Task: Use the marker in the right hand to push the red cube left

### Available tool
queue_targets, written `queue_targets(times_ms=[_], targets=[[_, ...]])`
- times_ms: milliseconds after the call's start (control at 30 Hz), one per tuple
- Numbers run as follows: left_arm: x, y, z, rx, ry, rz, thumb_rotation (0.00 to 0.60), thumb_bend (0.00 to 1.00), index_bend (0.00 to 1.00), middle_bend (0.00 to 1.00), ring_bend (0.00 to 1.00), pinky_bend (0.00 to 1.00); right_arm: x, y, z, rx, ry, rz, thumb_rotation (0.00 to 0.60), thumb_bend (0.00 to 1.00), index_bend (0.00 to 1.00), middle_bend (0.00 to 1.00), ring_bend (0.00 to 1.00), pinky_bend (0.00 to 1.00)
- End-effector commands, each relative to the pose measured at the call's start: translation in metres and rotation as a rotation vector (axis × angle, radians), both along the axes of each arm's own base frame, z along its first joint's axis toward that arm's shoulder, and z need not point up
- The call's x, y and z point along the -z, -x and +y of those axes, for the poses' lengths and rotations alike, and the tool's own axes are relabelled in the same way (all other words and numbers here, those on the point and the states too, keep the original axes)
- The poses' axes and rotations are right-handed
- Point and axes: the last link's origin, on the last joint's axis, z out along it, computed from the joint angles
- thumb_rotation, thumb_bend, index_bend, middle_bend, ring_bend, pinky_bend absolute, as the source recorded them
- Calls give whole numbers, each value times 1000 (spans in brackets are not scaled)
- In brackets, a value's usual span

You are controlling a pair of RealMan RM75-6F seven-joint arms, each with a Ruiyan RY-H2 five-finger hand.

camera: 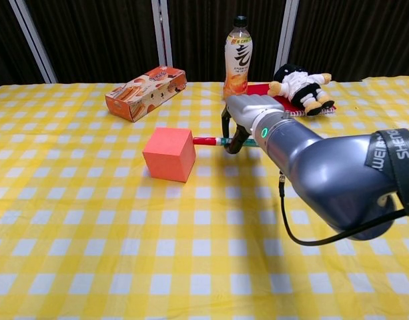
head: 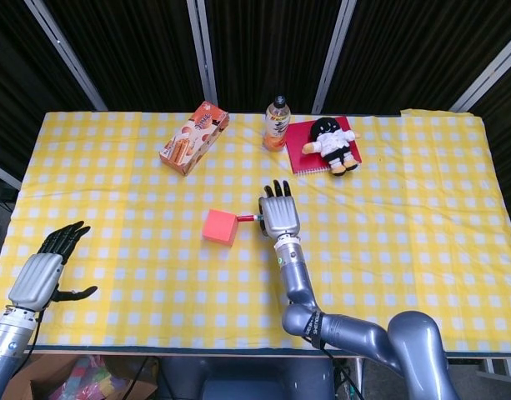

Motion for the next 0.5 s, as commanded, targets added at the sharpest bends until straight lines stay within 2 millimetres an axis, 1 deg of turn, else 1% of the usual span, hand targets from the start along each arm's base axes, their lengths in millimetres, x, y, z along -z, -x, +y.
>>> queue_targets(times_ms=[33, 267, 400, 500], targets=[[0, 0, 0, 2, 1, 1, 600, 0, 0, 0, 0, 0, 5, -6, 6, -17, -18, -9, 600, 546, 599, 197, 0, 0], [1, -1, -1, 5, 2, 3, 600, 0, 0, 0, 0, 0, 11, -13, 17, -46, -50, -22, 600, 547, 599, 197, 0, 0], [1, -1, -1, 4, 2, 5, 600, 0, 0, 0, 0, 0, 9, -13, 20, -57, -43, -10, 600, 547, 599, 197, 0, 0], [1, -1, -1, 3, 0, 6, 600, 0, 0, 0, 0, 0, 6, -9, 18, -44, -28, 0, 600, 547, 599, 197, 0, 0]])
